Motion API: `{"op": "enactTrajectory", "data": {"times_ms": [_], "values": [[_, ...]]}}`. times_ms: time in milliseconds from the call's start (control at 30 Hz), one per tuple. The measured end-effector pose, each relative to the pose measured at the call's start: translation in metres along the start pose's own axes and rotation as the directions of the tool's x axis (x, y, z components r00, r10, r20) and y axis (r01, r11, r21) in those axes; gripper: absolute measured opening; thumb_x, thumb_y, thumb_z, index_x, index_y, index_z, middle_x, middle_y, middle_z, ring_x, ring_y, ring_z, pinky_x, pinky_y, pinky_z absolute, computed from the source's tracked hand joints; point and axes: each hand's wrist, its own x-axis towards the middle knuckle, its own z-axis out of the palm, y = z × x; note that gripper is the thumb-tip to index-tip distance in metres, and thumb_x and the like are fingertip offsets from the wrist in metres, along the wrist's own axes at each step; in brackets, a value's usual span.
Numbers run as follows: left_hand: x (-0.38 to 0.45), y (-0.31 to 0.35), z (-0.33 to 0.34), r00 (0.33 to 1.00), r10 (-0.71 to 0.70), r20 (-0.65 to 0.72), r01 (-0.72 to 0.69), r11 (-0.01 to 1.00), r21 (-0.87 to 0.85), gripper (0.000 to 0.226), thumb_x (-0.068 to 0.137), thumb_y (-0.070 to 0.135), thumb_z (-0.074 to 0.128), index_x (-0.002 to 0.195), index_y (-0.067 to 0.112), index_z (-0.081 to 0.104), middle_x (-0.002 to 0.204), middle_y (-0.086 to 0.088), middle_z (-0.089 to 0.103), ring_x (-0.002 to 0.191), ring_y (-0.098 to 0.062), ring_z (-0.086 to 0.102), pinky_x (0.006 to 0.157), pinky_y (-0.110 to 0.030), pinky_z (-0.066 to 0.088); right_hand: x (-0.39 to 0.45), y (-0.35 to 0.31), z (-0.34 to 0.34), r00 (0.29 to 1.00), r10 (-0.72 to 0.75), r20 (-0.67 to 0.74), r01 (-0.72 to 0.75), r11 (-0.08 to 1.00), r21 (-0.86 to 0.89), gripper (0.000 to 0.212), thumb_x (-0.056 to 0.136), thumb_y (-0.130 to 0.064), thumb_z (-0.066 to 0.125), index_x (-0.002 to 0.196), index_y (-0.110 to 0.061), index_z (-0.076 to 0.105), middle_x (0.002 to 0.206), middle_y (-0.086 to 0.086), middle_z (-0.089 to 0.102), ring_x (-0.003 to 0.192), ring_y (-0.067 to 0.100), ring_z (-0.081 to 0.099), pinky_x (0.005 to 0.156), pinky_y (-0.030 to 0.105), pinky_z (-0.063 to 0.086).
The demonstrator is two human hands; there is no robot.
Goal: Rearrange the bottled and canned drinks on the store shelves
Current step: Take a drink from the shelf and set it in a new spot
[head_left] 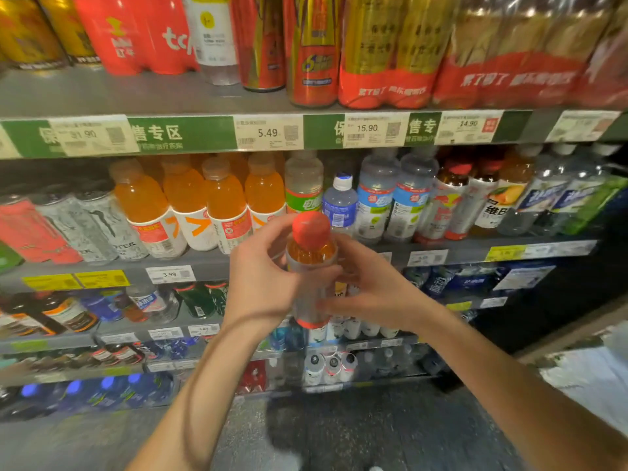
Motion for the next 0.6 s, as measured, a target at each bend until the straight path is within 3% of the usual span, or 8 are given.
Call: {"op": "enactTrajectory", "data": {"times_ms": [100,200,300,400,467,600], "values": [[-0.004,0.008,0.017,0.997,0.012,0.072,-0.007,0.998,-0.059,0.063,0.058,-0.005,0.092,0.109,0.027,0.071,0.103,0.01,0.077,0.101,-0.005,0.071,0.085,-0.02,0.054,-0.018,0.003,-0.005,0.99,0.012,-0.137,-0.002,0.997,0.072,0.082,0.068,-0.002,0.09,0.137,-0.021,0.051,0.118,-0.007,0.07,0.108,0.01,0.068,0.093,0.033,0.056],[-0.007,0.017,0.039,0.998,0.017,0.062,-0.01,0.994,-0.11,0.053,0.068,-0.002,0.087,0.113,0.02,0.07,0.102,0.01,0.077,0.102,-0.004,0.071,0.087,-0.018,0.052,-0.04,0.012,-0.019,0.971,-0.02,-0.237,0.034,0.998,0.054,0.087,0.061,-0.01,0.096,0.135,-0.022,0.053,0.11,-0.004,0.072,0.099,0.014,0.071,0.084,0.035,0.059],[-0.016,0.027,0.069,0.988,0.059,0.145,-0.053,0.998,-0.047,0.06,0.068,0.016,0.09,0.122,0.028,0.066,0.114,0.013,0.073,0.112,-0.006,0.067,0.095,-0.024,0.053,-0.061,0.019,-0.039,0.956,-0.035,-0.291,0.042,0.999,0.019,0.08,0.057,-0.018,0.097,0.126,-0.029,0.058,0.104,-0.011,0.072,0.095,0.005,0.069,0.079,0.023,0.056],[-0.025,0.028,0.108,0.982,0.033,0.185,-0.031,0.999,-0.016,0.066,0.073,0.032,0.082,0.133,0.032,0.057,0.126,0.016,0.067,0.12,-0.008,0.062,0.101,-0.034,0.051,-0.077,0.024,-0.069,0.937,-0.036,-0.348,0.038,0.999,-0.001,0.067,0.065,-0.014,0.091,0.116,-0.038,0.056,0.092,-0.024,0.07,0.083,-0.005,0.066,0.069,0.011,0.049],[-0.03,0.024,0.137,0.98,-0.022,0.2,0.032,0.998,-0.048,0.067,0.074,0.039,0.076,0.136,0.026,0.054,0.127,0.012,0.067,0.12,-0.009,0.062,0.1,-0.035,0.051,-0.086,0.028,-0.095,0.93,-0.032,-0.365,0.041,0.999,0.017,0.06,0.065,-0.015,0.091,0.113,-0.032,0.058,0.088,-0.025,0.07,0.078,-0.005,0.066,0.068,0.012,0.051],[-0.035,0.022,0.194,0.966,-0.071,0.249,0.069,0.997,0.017,0.079,0.068,0.037,0.085,0.138,0.02,0.051,0.126,0.008,0.069,0.117,-0.012,0.064,0.099,-0.038,0.051,-0.104,0.035,-0.149,0.922,-0.06,-0.382,0.08,0.996,0.036,0.07,0.057,-0.03,0.098,0.115,-0.034,0.059,0.097,-0.011,0.075,0.089,0.008,0.072,0.08,0.035,0.061]]}}
